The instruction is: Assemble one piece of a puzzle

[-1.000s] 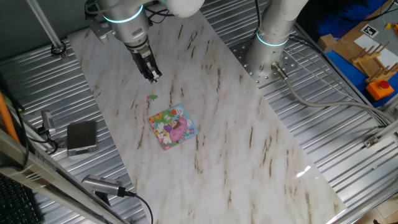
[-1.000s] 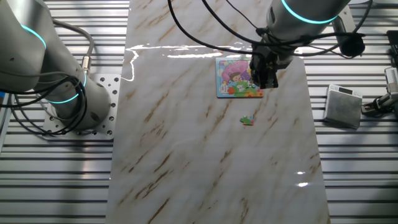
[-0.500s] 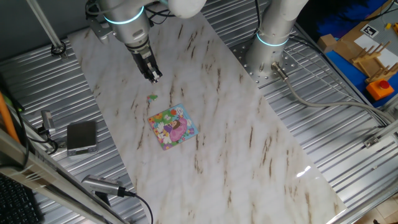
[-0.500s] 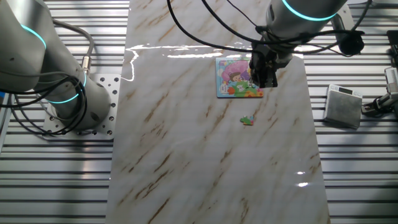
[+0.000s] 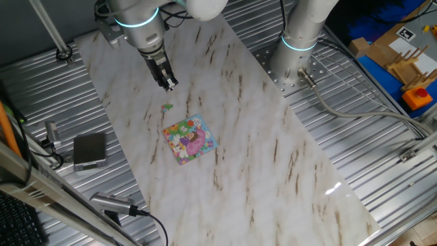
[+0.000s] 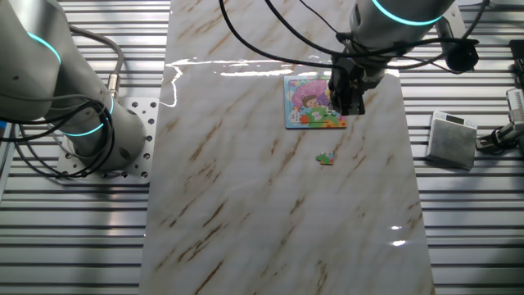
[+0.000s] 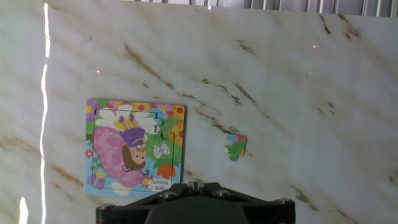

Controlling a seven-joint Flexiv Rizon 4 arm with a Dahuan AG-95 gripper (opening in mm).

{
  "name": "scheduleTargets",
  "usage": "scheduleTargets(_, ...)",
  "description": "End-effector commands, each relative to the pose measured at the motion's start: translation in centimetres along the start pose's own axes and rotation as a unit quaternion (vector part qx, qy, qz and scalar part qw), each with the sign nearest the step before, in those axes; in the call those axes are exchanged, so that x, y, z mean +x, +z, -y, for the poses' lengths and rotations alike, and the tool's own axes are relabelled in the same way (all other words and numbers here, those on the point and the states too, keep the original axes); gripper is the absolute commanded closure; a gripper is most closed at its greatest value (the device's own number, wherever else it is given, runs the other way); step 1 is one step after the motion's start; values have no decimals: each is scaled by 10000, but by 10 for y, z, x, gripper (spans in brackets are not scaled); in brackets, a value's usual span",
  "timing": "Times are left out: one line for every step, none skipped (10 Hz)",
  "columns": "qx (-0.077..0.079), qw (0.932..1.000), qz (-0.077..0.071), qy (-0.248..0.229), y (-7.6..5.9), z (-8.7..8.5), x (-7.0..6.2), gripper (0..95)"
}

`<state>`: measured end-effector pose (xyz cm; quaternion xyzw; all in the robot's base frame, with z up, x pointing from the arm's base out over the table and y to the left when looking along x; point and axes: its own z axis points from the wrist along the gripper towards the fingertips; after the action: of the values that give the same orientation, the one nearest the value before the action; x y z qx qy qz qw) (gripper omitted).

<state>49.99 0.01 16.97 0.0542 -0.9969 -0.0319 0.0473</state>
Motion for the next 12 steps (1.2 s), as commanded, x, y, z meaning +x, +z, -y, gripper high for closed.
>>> scheduleTargets(-32, 10000, -42, -39, -1, 0, 0, 950)
scheduleTargets(-67, 10000, -41, -15, -2, 3, 0, 950)
scheduleTargets(-116, 9999, -41, -28, -2, 6, -2, 950)
scheduleTargets(-135, 9999, -62, -7, -3, 10, -7, 950)
scheduleTargets(-148, 9998, -93, 4, -4, 14, -11, 950)
scheduleTargets(-151, 9998, -94, 4, -2, 18, -13, 950)
scheduleTargets(-157, 9998, -91, -13, 2, 21, -17, 950)
scheduleTargets(-163, 9998, -88, -34, 6, 24, -20, 950)
scheduleTargets(-163, 9998, -88, -51, 9, 27, -22, 950)
scheduleTargets(-169, 9998, -85, -82, 13, 30, -23, 950)
scheduleTargets(-178, 9997, -79, -126, 17, 32, -23, 950)
scheduleTargets(-182, 9997, -74, -143, 23, 35, -24, 950)
